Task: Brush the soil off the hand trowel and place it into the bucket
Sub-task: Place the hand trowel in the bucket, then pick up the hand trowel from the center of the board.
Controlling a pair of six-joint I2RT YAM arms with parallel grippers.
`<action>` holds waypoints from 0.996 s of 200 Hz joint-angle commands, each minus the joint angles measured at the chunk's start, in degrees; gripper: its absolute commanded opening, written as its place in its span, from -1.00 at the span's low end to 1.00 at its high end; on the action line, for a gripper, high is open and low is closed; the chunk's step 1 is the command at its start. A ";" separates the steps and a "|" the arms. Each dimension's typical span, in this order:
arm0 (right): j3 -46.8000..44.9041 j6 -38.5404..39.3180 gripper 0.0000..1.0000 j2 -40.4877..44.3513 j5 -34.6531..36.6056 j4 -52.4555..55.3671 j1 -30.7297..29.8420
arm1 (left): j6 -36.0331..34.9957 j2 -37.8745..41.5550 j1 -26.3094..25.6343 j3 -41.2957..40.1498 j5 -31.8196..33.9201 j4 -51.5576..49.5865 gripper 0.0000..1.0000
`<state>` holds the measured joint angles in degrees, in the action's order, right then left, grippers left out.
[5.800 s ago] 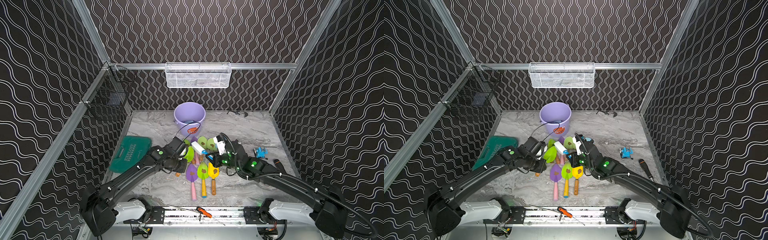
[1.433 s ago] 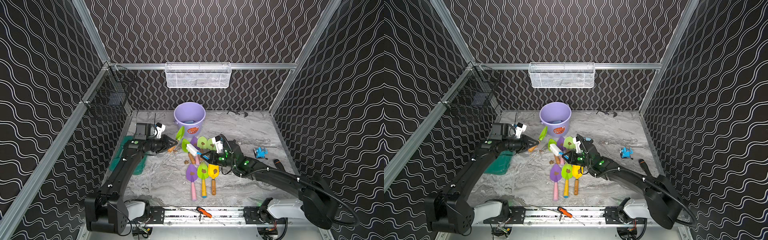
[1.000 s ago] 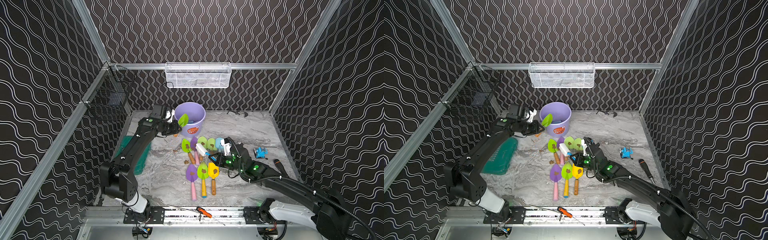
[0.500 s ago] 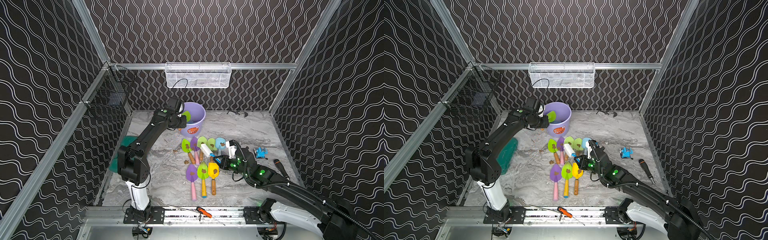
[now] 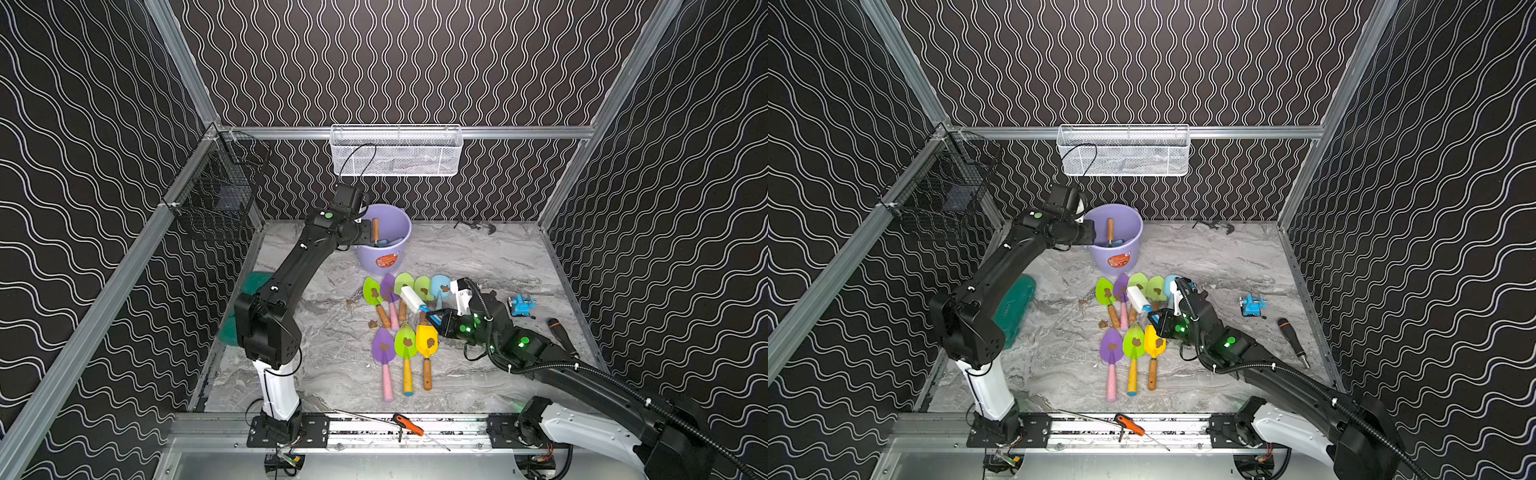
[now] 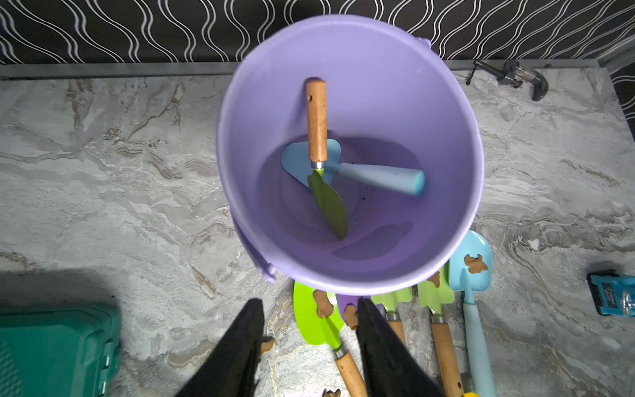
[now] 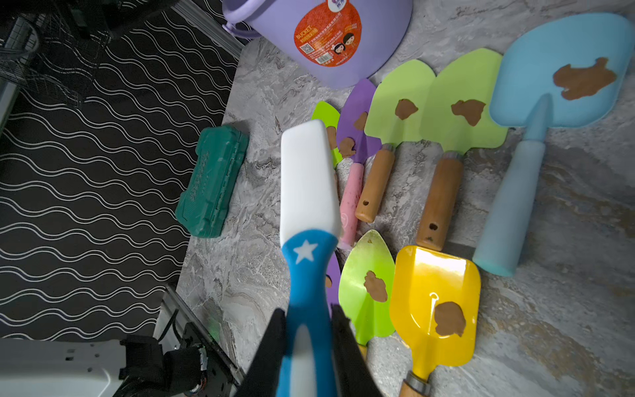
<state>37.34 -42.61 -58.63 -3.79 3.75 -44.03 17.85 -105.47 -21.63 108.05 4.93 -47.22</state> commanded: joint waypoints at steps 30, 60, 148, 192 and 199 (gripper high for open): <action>0.33 2.25 -1.00 2.60 4.19 3.90 -0.07 | -0.04 18.03 -2.70 -17.22 2.91 2.89 -0.02; -1.11 1.79 -1.00 4.12 4.86 5.02 -0.35 | 3.33 30.97 -8.76 -30.43 6.66 0.22 0.17; -2.17 1.90 -1.00 8.24 12.17 12.12 -0.71 | 11.28 42.71 -17.90 -60.44 1.95 14.81 0.19; -3.80 0.56 -1.00 7.59 11.11 9.87 -0.71 | 13.91 33.85 -18.41 -59.99 0.68 21.40 0.18; -3.56 0.60 -1.00 7.20 11.00 9.75 -0.71 | 14.20 32.44 -18.45 -59.53 0.97 22.15 0.17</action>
<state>33.63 -41.19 -50.76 6.79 15.59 -44.66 29.85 -69.71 -39.81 47.27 6.76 -31.07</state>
